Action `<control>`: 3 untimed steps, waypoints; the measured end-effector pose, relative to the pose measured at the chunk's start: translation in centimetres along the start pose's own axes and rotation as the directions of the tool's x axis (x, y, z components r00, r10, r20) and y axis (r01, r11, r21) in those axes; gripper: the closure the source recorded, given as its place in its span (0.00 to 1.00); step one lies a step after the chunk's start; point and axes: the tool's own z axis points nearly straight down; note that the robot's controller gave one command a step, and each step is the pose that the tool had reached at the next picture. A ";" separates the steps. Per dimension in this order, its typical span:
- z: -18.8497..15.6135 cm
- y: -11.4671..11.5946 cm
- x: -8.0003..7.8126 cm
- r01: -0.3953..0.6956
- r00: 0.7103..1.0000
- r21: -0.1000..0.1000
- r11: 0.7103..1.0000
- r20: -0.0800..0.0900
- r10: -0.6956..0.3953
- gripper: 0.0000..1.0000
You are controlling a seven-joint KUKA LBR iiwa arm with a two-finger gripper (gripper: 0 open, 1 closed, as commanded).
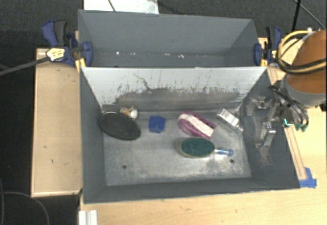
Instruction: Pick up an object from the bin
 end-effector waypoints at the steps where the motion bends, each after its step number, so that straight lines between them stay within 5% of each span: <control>1: 11.6 7.7 5.5 0.118 0.993 -0.002 0.993 0.000 -0.118 0.00; 2: 8.1 12.3 6.6 0.082 0.997 -0.001 0.997 0.007 -0.082 0.00; 3: 6.5 14.2 5.1 -0.132 0.991 0.000 0.991 0.009 0.132 0.00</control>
Offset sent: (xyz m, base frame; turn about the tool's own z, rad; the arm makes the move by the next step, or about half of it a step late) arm -0.0536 0.0737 -0.1125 -0.1134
